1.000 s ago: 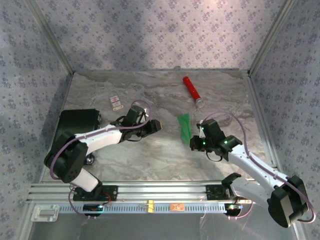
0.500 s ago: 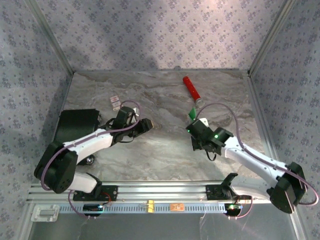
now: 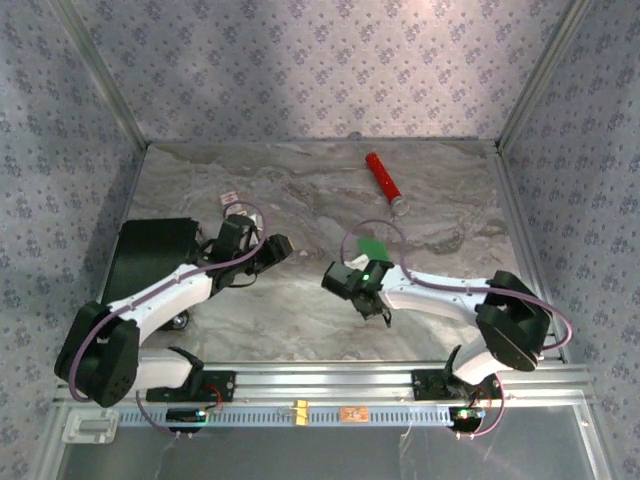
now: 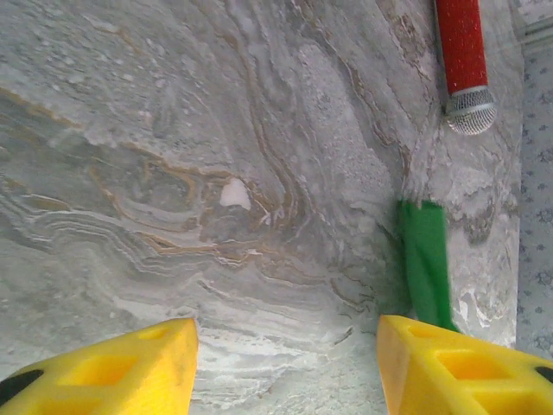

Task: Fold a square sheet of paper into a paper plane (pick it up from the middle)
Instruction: Turn over the paper at the center of the table.

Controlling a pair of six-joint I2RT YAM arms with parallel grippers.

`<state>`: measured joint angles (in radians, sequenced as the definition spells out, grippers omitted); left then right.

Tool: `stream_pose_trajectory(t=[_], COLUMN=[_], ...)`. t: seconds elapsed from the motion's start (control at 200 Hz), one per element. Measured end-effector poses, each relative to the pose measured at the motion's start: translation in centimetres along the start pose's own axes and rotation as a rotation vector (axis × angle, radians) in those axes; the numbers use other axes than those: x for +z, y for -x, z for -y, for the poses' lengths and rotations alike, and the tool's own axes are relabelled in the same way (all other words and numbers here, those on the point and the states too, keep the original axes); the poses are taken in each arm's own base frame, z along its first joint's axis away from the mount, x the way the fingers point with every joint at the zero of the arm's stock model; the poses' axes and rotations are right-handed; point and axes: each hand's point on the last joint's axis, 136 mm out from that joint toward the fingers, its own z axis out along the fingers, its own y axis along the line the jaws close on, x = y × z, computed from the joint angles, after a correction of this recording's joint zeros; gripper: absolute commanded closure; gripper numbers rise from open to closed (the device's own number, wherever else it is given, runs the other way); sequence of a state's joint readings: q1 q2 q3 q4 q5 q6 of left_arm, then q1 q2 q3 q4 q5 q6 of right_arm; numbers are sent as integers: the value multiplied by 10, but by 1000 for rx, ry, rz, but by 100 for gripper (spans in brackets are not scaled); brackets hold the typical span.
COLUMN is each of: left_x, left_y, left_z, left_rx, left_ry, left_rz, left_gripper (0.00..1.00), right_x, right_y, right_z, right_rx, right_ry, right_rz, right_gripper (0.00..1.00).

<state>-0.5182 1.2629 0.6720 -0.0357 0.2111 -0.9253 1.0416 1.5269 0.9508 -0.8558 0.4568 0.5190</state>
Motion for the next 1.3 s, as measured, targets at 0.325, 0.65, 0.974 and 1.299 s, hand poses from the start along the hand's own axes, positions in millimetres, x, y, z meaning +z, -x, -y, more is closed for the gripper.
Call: stream_pose_trajectory(t=[0.325, 0.65, 0.974, 1.299], left_x=[-4, 2, 13, 24], left_y=[-2, -13, -24, -42], left_z=[-12, -11, -10, -10], left_rx=[-15, -25, -32, -29], left_ry=[28, 6, -18, -28], left_rz=[4, -59, -124, -197], left_gripper=[42, 47, 53, 61], right_x=[-14, 2, 28, 46], right_y=[26, 45, 37, 35], right_z=[-48, -12, -27, -39], right_rx=[45, 426, 565, 740], right_ry=[328, 665, 804, 828], right_rz=[54, 120, 30, -40], right_gripper=[60, 83, 86, 85])
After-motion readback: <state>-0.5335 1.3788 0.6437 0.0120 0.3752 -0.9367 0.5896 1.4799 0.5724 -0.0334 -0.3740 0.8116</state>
